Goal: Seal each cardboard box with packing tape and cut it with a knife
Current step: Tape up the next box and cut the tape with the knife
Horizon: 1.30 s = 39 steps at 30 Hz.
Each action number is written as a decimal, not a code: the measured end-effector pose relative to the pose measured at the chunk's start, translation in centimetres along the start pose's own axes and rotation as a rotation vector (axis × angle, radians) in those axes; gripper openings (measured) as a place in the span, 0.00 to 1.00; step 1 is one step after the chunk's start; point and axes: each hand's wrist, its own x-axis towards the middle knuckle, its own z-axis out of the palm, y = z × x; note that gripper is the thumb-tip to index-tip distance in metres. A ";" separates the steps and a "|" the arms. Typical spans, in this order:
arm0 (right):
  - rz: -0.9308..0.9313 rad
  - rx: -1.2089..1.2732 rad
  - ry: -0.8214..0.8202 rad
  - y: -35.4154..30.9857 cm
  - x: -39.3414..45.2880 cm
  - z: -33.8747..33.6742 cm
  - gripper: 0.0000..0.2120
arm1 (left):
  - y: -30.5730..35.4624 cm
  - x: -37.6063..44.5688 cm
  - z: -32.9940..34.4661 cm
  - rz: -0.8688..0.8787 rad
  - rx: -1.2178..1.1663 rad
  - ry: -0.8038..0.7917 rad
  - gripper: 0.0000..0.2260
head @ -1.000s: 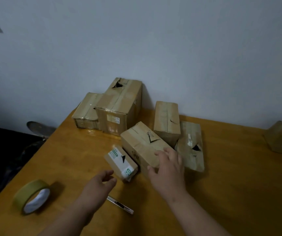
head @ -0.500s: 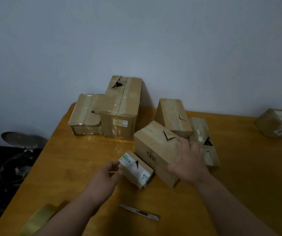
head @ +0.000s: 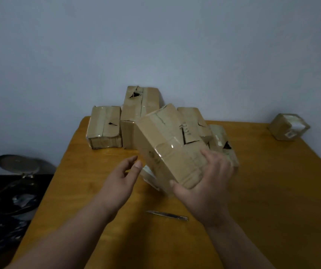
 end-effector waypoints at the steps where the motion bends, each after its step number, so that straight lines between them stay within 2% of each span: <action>1: 0.021 0.018 -0.038 -0.5 -0.9 0.2 0.48 | -0.1 -1.0 -0.2 0.009 -0.023 0.007 0.29; 4: 0.045 -0.051 -0.166 -1.8 -4.3 1.1 0.48 | -0.9 -4.1 -0.5 -0.021 -0.055 0.014 0.34; 6: 0.101 -0.080 -0.257 -2.5 -6.8 1.5 0.48 | -1.9 -6.1 -0.5 -0.090 -0.081 0.014 0.34; 9: 0.183 -0.102 -0.419 -3.3 -10.3 1.9 0.49 | -3.4 -8.4 -0.3 -0.179 -0.127 0.005 0.23; 11: 0.192 -0.070 -0.536 -3.6 -12.3 1.9 0.51 | -4.4 -9.4 -0.5 -0.213 -0.156 0.012 0.21; 14: 0.169 0.048 -0.728 -3.7 -13.9 1.9 0.50 | -5.5 -9.8 -1.5 -0.277 -0.209 -0.005 0.26; 16: 0.213 0.169 -0.881 -3.6 -14.0 2.0 0.47 | -6.1 -9.5 -2.3 -0.342 -0.182 -0.011 0.33; 18: 0.249 0.231 -0.965 -3.6 -14.1 2.4 0.41 | -6.7 -9.0 -3.1 -0.372 -0.111 -0.024 0.38; 22: 0.285 0.250 -0.952 -4.2 -14.5 3.6 0.25 | -7.0 -7.6 -4.4 -0.359 0.086 -0.076 0.33; 24: 0.287 0.217 -0.870 -4.4 -14.4 4.3 0.20 | -7.4 -6.8 -5.0 -0.367 0.141 -0.073 0.30; 27: 0.233 0.108 -0.748 -5.2 -14.0 5.1 0.21 | -7.9 -6.1 -5.2 -0.375 0.153 -0.070 0.29; 30: 0.211 0.017 -0.717 -5.2 -13.5 5.8 0.22 | -8.3 -6.2 -5.1 -0.471 0.002 -0.098 0.33; 33: 0.269 0.034 -0.703 -4.7 -12.3 6.0 0.17 | -9.0 -6.5 -5.0 -0.518 -0.045 -0.123 0.43; 34: 0.301 0.058 -0.702 -4.6 -11.8 5.9 0.15 | -9.1 -6.5 -5.0 -0.474 0.011 -0.100 0.49; 36: 0.351 0.083 -0.699 -4.4 -11.0 6.1 0.09 | -8.8 -6.0 -5.0 -0.305 0.281 -0.045 0.58; 38: 0.401 0.107 -0.704 -4.4 -10.6 6.5 0.03 | -8.0 -5.1 -5.1 -0.100 0.574 -0.080 0.59; 39: 0.446 0.135 -0.713 -4.4 -10.6 6.7 0.01 | -7.5 -4.6 -5.1 -0.028 0.683 -0.155 0.57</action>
